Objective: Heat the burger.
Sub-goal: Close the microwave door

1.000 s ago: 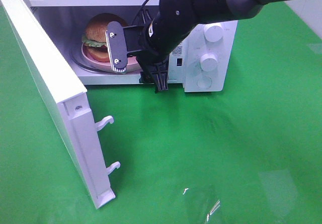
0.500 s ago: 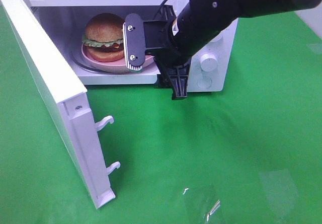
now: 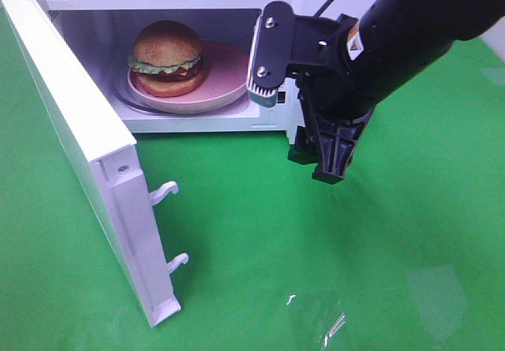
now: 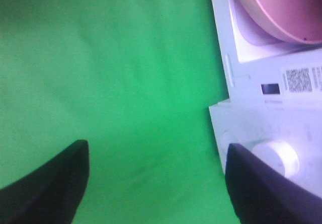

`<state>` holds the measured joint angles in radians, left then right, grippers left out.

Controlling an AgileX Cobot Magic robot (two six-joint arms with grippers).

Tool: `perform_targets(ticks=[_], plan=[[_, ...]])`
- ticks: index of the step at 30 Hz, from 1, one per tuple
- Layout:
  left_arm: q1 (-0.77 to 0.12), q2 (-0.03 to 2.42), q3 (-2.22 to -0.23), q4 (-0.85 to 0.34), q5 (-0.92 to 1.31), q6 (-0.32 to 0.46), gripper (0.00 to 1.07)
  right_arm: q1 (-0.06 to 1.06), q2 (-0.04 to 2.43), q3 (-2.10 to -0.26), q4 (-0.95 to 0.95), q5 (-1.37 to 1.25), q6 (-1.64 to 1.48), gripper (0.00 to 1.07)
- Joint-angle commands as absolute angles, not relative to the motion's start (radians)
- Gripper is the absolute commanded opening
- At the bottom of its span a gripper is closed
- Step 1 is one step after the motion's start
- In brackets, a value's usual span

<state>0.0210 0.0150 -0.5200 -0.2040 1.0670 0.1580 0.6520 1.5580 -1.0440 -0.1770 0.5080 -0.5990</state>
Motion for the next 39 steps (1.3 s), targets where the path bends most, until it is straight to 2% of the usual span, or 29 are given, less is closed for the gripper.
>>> perform_targets(ticks=[1, 8, 11, 14, 24, 36, 39], plan=[[0.018, 0.011, -0.518, -0.206, 1.063, 0.150, 0.91, 0.646, 1.507, -1.018, -0.169, 0.534, -0.471, 0.73], [0.018, 0.011, -0.518, -0.206, 1.063, 0.150, 0.91, 0.515, 1.415, -1.003, -0.114, 0.715, -0.226, 0.73], [0.018, 0.011, -0.518, -0.206, 1.063, 0.150, 0.91, 0.408, 1.382, -1.003, -0.095, 0.832, -0.048, 0.74], [0.018, 0.011, -0.518, -0.206, 1.063, 0.150, 0.91, 0.353, 1.350, -1.003, -0.091, 0.924, -0.024, 0.77], [0.018, 0.011, -0.518, -0.206, 1.063, 0.150, 0.91, 0.338, 1.198, -1.002, -0.084, 1.142, 0.023, 0.76], [0.018, 0.011, -0.518, -0.206, 1.063, 0.150, 0.91, 0.338, 0.935, -1.002, -0.093, 1.178, 0.044, 0.76], [0.018, 0.011, -0.518, -0.206, 1.063, 0.150, 0.91, 0.338, 0.818, -0.948, -0.114, 1.184, 0.044, 0.76]])
